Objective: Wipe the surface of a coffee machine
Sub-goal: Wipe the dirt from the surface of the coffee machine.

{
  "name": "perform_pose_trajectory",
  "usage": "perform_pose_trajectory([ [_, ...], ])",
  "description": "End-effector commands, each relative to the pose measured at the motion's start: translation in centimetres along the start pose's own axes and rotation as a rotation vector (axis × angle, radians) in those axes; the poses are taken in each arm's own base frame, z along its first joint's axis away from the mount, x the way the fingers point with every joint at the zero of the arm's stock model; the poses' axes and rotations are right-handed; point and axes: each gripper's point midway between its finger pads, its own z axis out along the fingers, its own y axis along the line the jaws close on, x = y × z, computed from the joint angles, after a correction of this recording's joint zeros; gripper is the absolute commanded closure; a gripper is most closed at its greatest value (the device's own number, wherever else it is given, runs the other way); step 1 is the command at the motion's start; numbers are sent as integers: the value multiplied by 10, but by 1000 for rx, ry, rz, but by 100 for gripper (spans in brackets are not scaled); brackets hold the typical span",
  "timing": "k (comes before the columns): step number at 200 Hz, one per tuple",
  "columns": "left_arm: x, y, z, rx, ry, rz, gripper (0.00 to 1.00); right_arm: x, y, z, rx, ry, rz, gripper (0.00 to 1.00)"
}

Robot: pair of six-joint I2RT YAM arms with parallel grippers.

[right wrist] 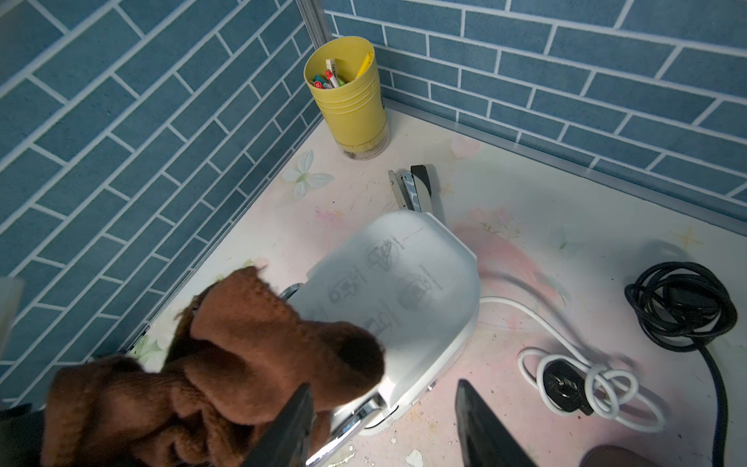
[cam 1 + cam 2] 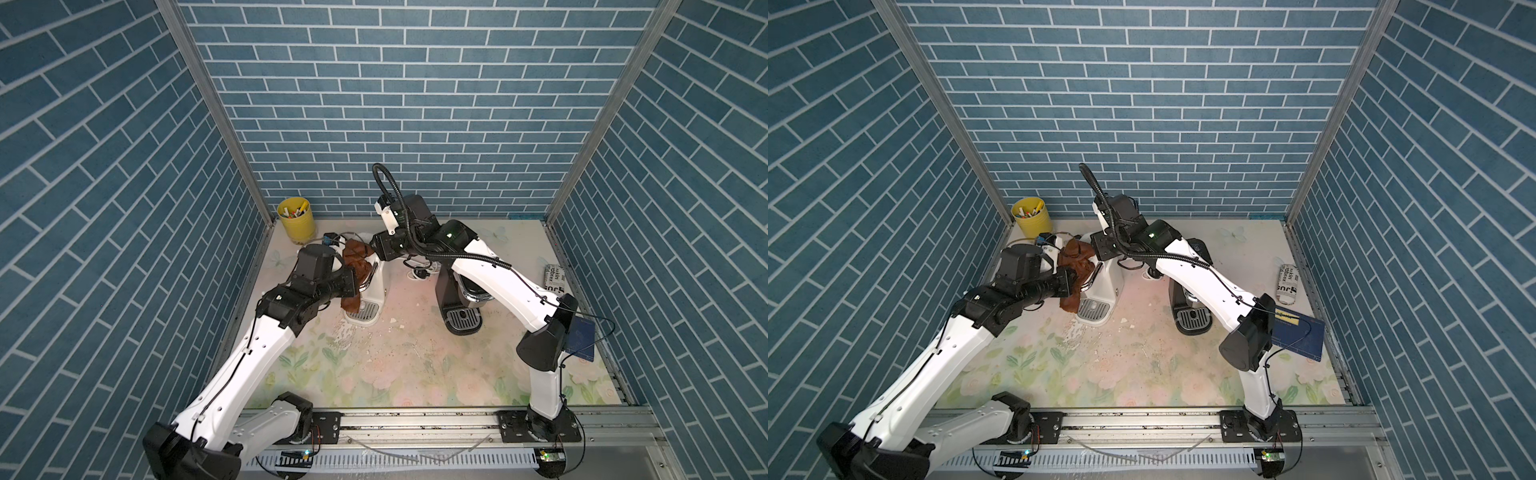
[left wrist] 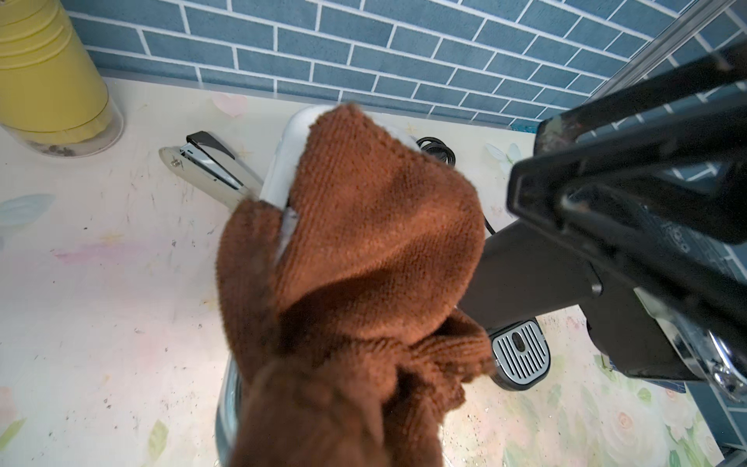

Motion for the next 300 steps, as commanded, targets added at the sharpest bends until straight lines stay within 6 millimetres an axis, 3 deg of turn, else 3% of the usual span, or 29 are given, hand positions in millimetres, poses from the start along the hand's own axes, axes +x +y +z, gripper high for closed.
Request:
perform_pose_trajectory([
  [1, -9, 4, 20, -27, 29, 5, 100, -2, -12, 9, 63, 10, 35, 43],
  [23, -15, 15, 38, -80, 34, 10, 100, -4, -15, 19, 81, 7, 54, 43],
  [50, 8, 22, 46, -74, 105, -8, 100, -3, -15, 22, 82, 19, 63, 43],
  [89, 46, 37, 19, -92, 125, -33, 100, 8, -24, 24, 124, 36, 64, 43],
  [116, 54, 43, 2, -103, 108, -53, 100, 8, -24, 29, 121, 35, 70, 42],
  [148, 54, 25, 1, -16, 137, -89, 100, 9, -19, 39, 95, 47, 82, 42],
  [183, 85, 14, -7, 84, 164, -168, 100, 11, -19, 48, 80, 71, 89, 42],
  [210, 101, -17, -12, 249, 174, -101, 100, 12, -20, 50, 62, 81, 100, 42],
  [214, 103, -19, -12, 258, 181, -96, 100, 21, -22, 61, 69, 105, 100, 42],
  [232, 107, -24, -9, 281, 204, -65, 100, 22, -24, 62, 75, 109, 101, 42],
  [258, 108, -25, 1, 280, 235, -32, 100, 23, -28, 61, 83, 115, 102, 42],
  [300, 107, 3, -3, 116, 212, -18, 100, 20, -29, 59, 83, 108, 105, 42],
])
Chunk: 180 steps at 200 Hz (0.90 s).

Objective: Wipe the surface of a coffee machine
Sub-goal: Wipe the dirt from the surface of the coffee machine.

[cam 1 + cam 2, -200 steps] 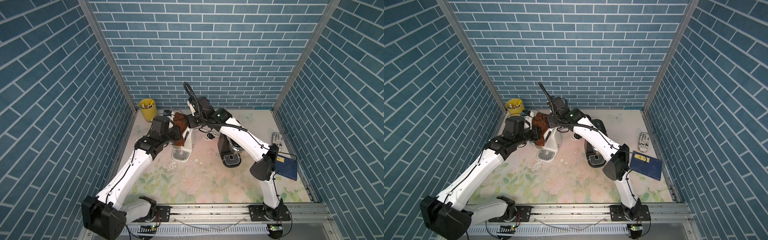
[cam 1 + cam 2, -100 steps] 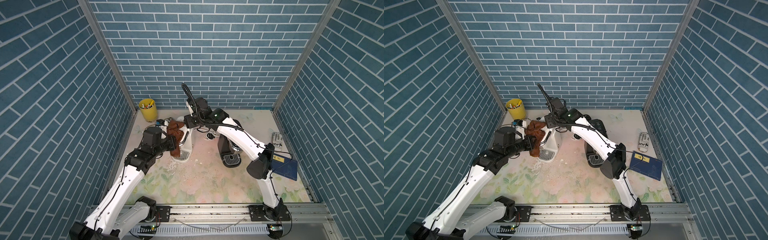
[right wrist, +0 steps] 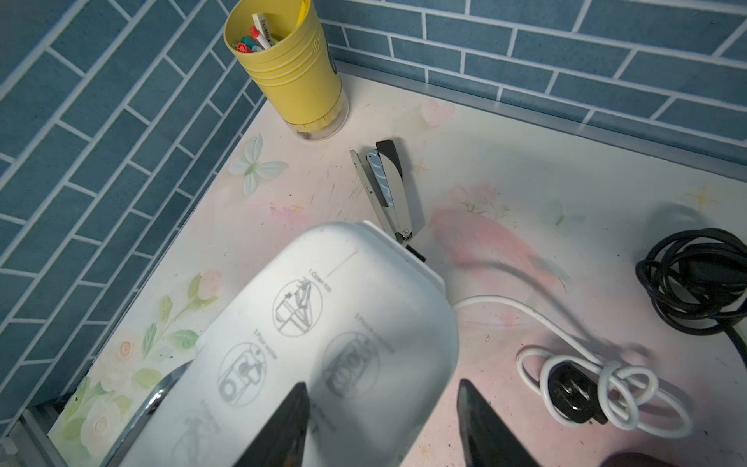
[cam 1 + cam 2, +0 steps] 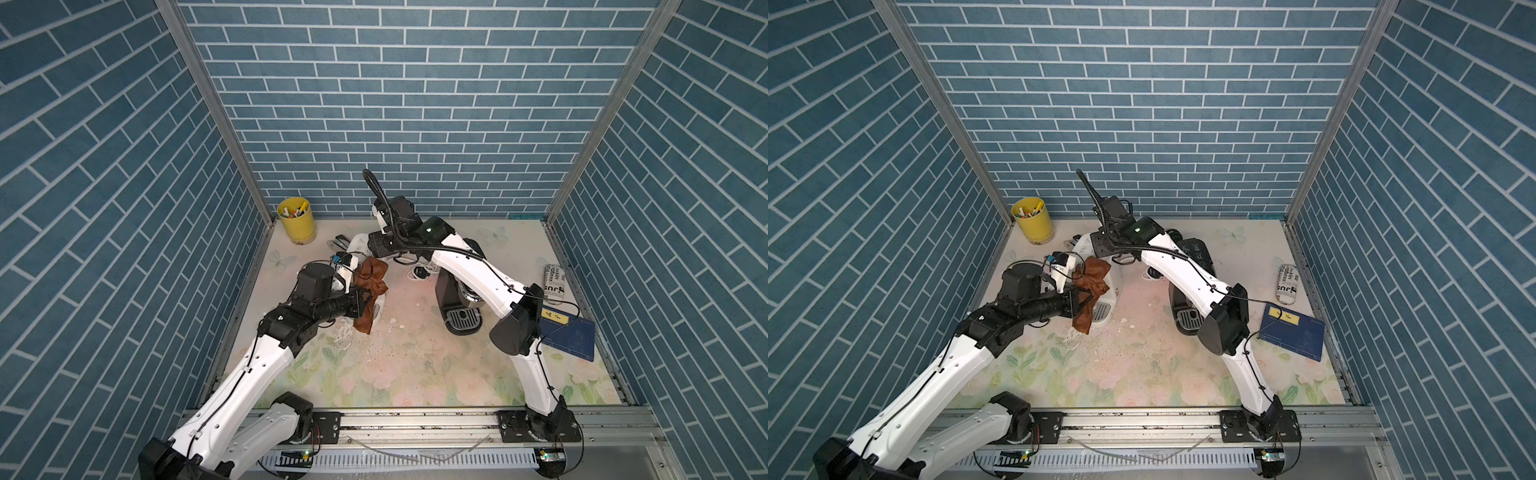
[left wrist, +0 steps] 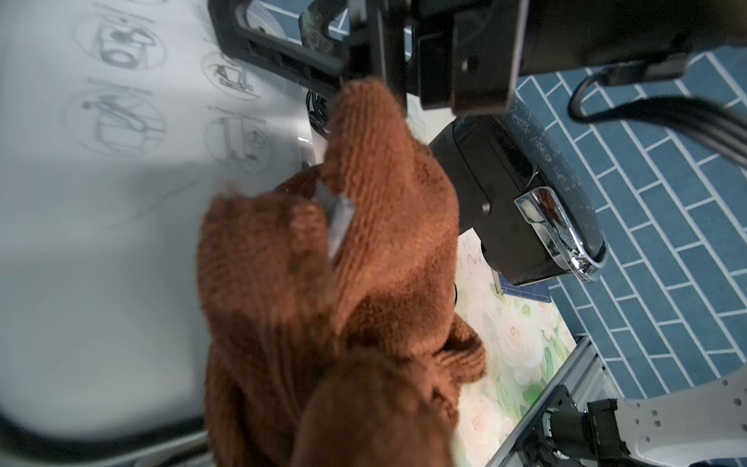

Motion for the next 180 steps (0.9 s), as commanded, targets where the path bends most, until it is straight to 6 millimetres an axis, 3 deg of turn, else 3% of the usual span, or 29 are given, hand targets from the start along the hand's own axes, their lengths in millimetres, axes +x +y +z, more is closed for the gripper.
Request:
perform_pose_trajectory([
  [1, 44, 41, -4, -187, 125, -49, 100, 2, -3, 1, 6, 21, 29, 42],
  [14, 47, 50, -13, -231, 75, -89, 100, 2, -2, 1, 4, 20, 27, 42],
  [32, 48, 44, -18, -174, -7, -126, 100, 2, -3, 2, 6, 23, 24, 42],
  [74, 83, 52, -7, -153, 64, -210, 100, 4, -12, 1, 29, 33, 25, 42],
  [113, 94, 79, -16, -282, 17, -308, 100, 6, -15, 2, 39, 35, 26, 42],
  [139, 73, 83, -28, -319, -92, -307, 100, 9, -16, 5, 42, 43, 25, 42],
  [162, 34, 65, -30, -268, -163, -251, 100, 10, -17, 6, 41, 46, 26, 43],
  [166, 28, 63, -29, -266, -164, -242, 100, 2, -15, -8, 32, 21, 27, 43],
  [173, 25, 63, -25, -267, -148, -226, 100, 2, -14, -8, 31, 20, 28, 43],
  [180, 10, 55, -28, -251, -163, -203, 100, 2, -14, -9, 29, 19, 28, 43],
])
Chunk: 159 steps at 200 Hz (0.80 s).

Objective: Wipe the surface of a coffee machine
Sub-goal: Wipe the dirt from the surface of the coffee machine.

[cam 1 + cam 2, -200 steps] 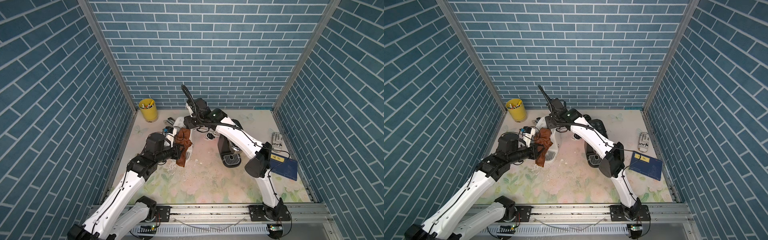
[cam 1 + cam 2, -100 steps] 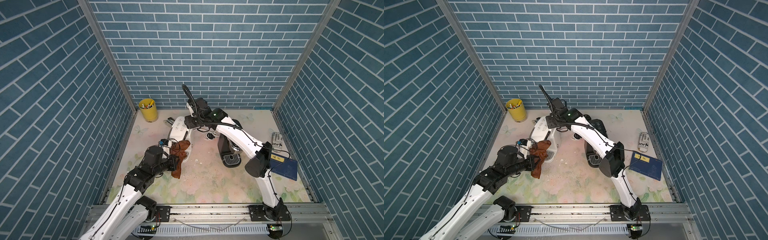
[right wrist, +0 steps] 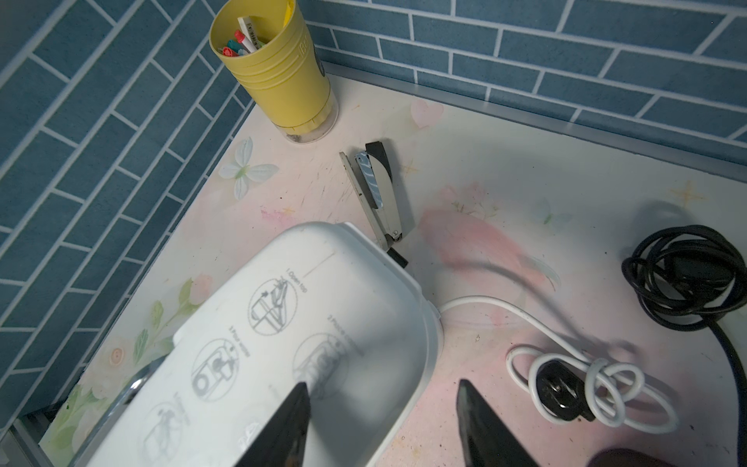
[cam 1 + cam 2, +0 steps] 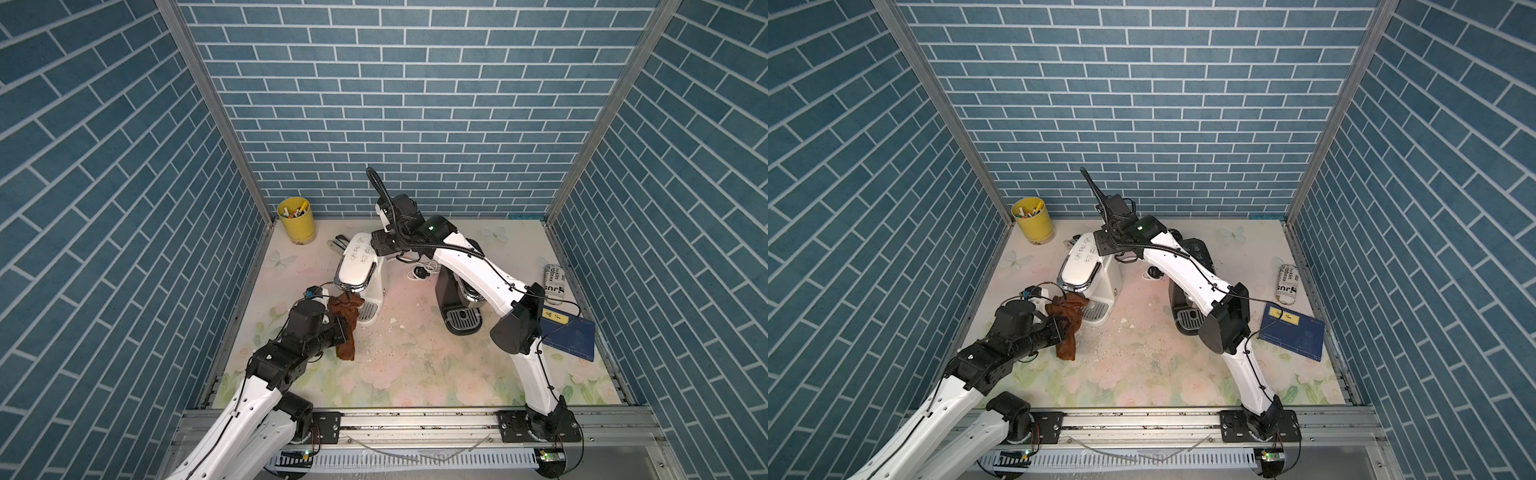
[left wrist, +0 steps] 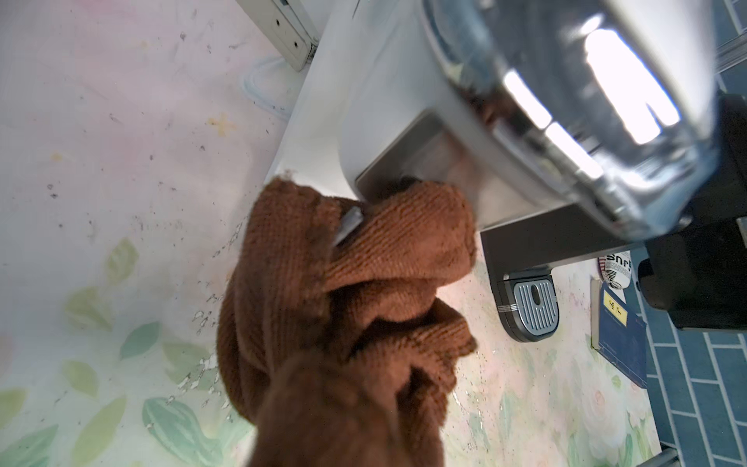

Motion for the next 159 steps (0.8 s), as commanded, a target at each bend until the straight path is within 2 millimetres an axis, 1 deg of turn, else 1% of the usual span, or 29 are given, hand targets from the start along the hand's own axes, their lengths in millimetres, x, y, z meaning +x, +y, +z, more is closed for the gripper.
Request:
perform_pose_trajectory([
  [1, -48, -31, -10, 52, -106, 61, 100, 4, -4, -9, 15, 18, 19, 43],
  [12, -55, -35, -11, 42, -105, 82, 100, 4, -5, -10, 16, 18, 21, 43],
  [18, -56, -32, -12, 23, -107, 87, 100, 4, -5, -9, 15, 21, 22, 43],
  [36, -57, -16, -16, -55, -134, 73, 100, 4, -4, -10, 13, 20, 22, 43],
  [71, -46, 14, -26, -138, -183, 19, 100, 5, -4, -11, 13, 19, 24, 43],
  [90, -45, 32, -36, -210, -219, -2, 100, 5, -4, -10, 14, 18, 25, 43],
  [93, -48, 32, -43, -207, -246, -6, 100, 5, -4, -10, 15, 20, 25, 43],
  [105, -57, 37, -56, -232, -292, -11, 100, 6, -4, -10, 15, 23, 25, 43],
  [121, -77, 31, -74, -240, -355, 10, 100, 8, -2, -10, 15, 27, 21, 43],
  [135, -98, 13, -85, -202, -388, 47, 100, 9, -1, -11, 14, 27, 22, 43],
  [137, -99, 11, -81, -203, -372, 54, 100, 8, -1, -12, 14, 25, 23, 43],
  [143, -107, 1, -79, -180, -364, 71, 100, 8, -1, -12, 13, 24, 23, 43],
  [159, -119, -27, -63, -100, -297, 110, 100, 6, -1, -16, 10, 17, 25, 43],
])
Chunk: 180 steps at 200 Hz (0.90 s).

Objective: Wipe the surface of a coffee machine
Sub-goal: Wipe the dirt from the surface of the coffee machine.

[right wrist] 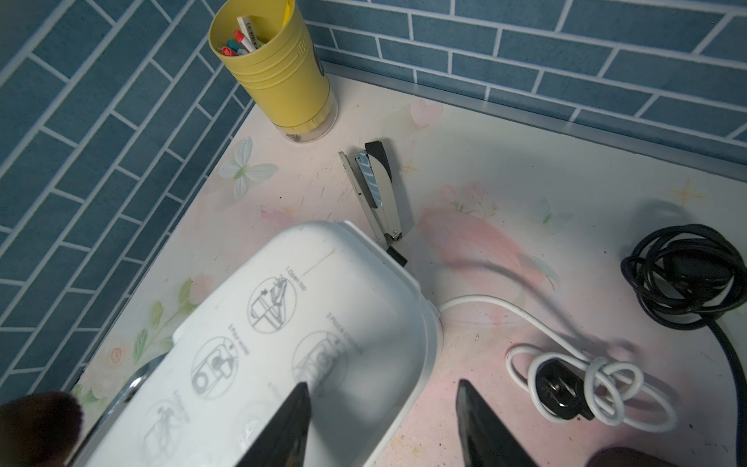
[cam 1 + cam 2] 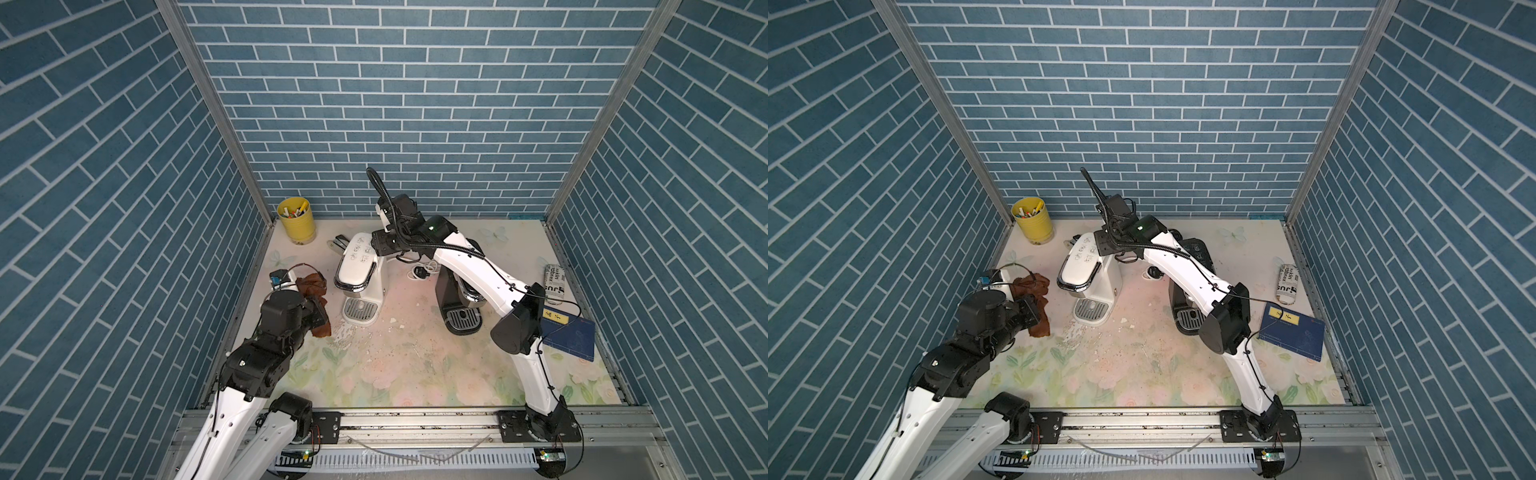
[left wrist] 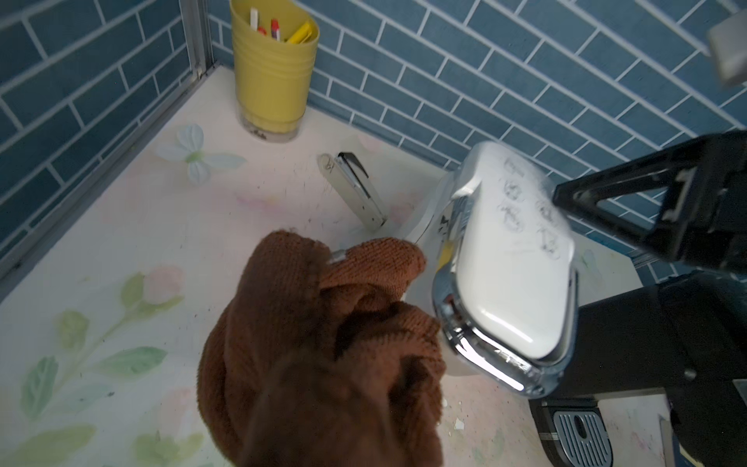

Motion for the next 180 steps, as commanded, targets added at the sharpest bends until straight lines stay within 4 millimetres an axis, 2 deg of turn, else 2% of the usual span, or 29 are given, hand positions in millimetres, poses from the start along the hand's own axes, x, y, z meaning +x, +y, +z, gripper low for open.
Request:
perform_pose_trajectory([
  [1, -24, -37, 12, 101, 21, 68, 100, 4, -2, -16, 10, 13, 26, 43],
  [18, -22, -64, 31, 188, 104, 93, 100, 0, -1, -24, 8, -4, 27, 43],
  [41, -15, -88, 59, 244, 222, 147, 100, -3, 0, -32, 4, -23, 26, 43],
  [64, 1, -103, 86, 280, 355, 173, 100, -1, -1, -34, 7, -22, 27, 43],
  [94, 8, -108, 102, 287, 405, 180, 100, 2, -5, -40, 24, -27, 27, 43],
  [116, 15, -111, 101, 310, 437, 175, 100, 2, -10, -49, 40, -42, 28, 43],
  [144, 24, -114, 91, 355, 461, 157, 100, 1, -13, -60, 47, -58, 30, 43],
  [180, 46, -126, 78, 478, 543, 88, 100, 0, -18, -68, 71, -68, 27, 43],
])
